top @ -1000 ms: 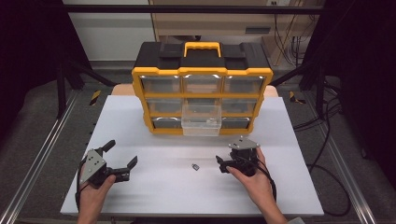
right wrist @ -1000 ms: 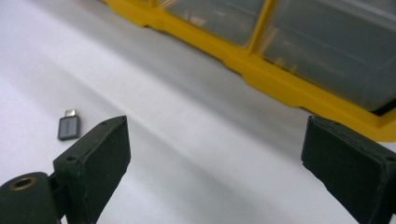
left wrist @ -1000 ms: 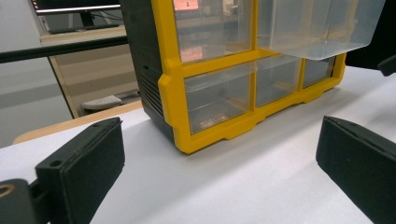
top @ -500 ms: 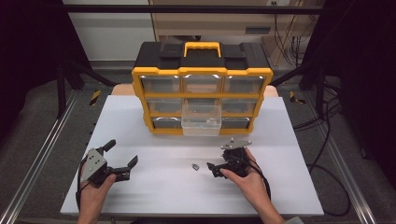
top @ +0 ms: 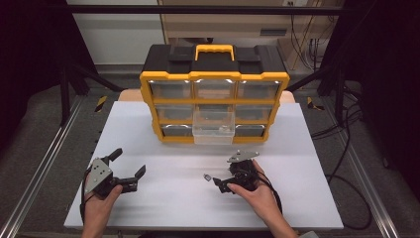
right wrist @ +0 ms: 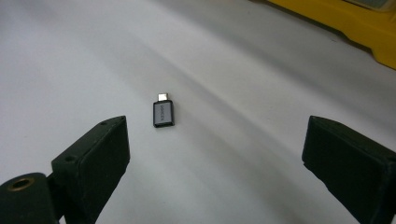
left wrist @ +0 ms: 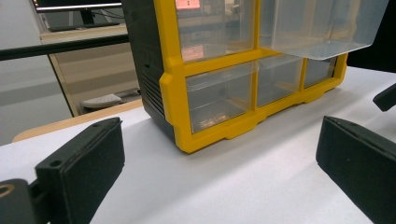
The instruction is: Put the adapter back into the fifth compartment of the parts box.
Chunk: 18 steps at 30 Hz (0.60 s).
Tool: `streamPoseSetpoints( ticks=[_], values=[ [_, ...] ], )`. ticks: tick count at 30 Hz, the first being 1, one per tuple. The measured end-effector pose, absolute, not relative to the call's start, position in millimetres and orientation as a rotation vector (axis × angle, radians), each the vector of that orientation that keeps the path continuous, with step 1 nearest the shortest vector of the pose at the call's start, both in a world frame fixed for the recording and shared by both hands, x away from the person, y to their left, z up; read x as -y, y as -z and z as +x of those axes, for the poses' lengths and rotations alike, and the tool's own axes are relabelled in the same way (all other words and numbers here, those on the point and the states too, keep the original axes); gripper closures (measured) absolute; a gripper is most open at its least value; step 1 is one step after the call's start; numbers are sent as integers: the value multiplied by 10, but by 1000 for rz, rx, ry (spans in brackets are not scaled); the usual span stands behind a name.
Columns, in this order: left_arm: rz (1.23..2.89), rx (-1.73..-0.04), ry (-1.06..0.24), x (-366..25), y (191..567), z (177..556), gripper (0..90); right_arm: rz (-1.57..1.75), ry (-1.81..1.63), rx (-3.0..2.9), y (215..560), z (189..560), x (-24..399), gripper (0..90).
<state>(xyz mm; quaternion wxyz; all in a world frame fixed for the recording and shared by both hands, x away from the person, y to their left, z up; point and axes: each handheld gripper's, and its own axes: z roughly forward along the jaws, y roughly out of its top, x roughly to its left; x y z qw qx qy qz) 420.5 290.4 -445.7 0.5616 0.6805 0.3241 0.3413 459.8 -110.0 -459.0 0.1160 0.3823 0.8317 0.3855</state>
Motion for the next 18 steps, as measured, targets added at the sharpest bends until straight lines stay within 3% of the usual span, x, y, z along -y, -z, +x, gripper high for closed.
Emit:
streamPoseSetpoints(
  ticks=[18],
  values=[
    [1620,-746,-796,-2863,4464,4220,10,1019,-1041,-2493,4675,4549,827,89]
  ],
)
